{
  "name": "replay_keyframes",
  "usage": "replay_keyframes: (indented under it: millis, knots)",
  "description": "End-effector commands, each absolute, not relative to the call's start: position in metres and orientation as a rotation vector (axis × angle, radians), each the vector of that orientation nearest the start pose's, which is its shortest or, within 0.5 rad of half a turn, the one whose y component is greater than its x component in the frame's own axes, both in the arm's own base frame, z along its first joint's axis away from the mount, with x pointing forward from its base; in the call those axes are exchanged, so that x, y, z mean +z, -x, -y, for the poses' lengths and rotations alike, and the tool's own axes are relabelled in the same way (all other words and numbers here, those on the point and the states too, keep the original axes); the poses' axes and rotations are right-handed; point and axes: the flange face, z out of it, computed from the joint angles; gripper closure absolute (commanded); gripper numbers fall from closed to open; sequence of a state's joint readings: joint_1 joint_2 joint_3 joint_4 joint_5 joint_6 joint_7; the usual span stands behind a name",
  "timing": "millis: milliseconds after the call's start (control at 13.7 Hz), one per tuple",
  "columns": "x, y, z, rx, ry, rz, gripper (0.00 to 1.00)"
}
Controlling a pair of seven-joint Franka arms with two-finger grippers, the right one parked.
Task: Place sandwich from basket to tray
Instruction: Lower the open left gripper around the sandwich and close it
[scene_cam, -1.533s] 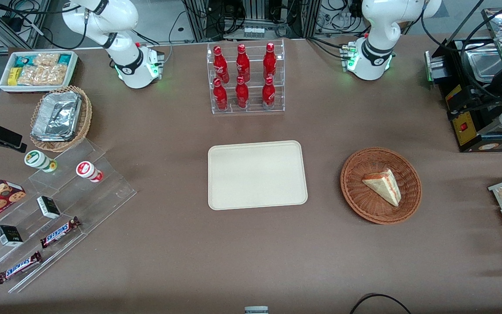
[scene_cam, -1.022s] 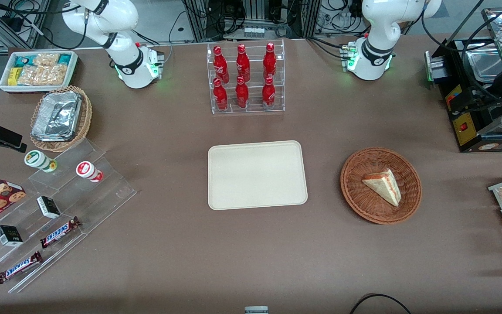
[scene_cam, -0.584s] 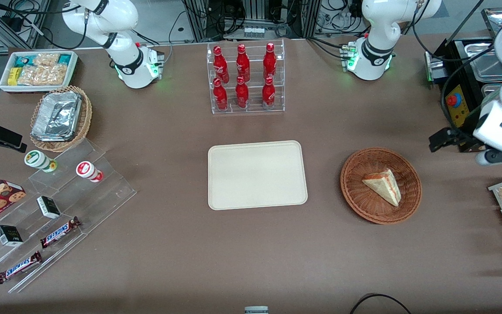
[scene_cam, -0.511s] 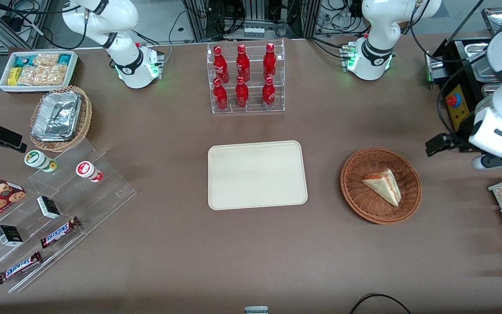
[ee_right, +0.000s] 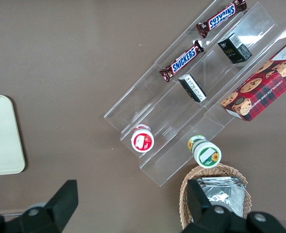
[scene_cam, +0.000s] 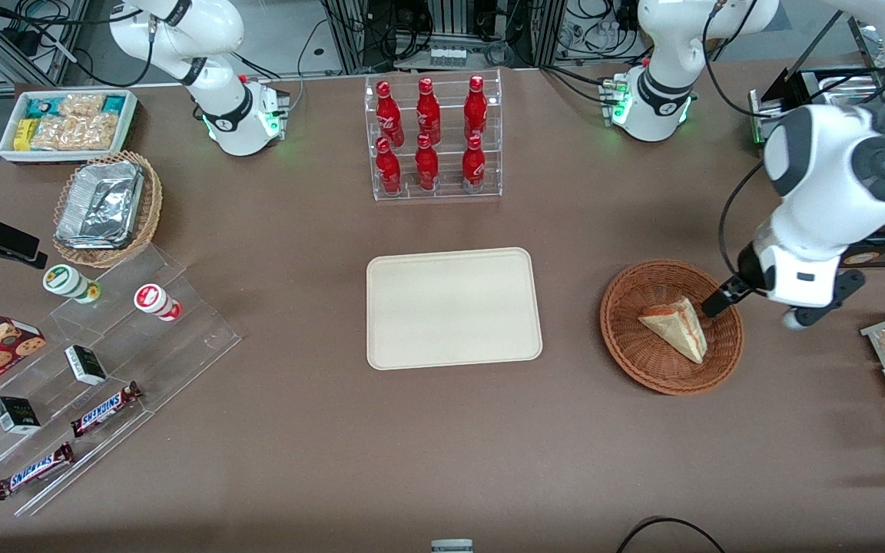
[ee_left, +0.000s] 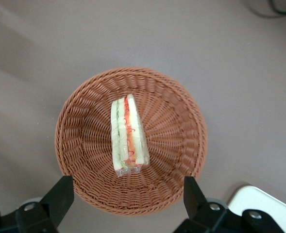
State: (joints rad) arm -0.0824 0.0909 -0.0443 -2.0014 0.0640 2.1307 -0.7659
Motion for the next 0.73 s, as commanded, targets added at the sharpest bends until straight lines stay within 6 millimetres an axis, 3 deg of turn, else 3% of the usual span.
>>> replay_keyframes:
  millis: [0, 438, 657]
  knots:
    - [0.386, -0.578, 0.081, -0.116, 2.908, 1.010, 0.00]
    - [0.330, -0.562, 0.070, -0.161, 2.930, 1.053, 0.00]
    - [0.317, -0.557, 0.055, -0.186, 2.929, 1.102, 0.00]
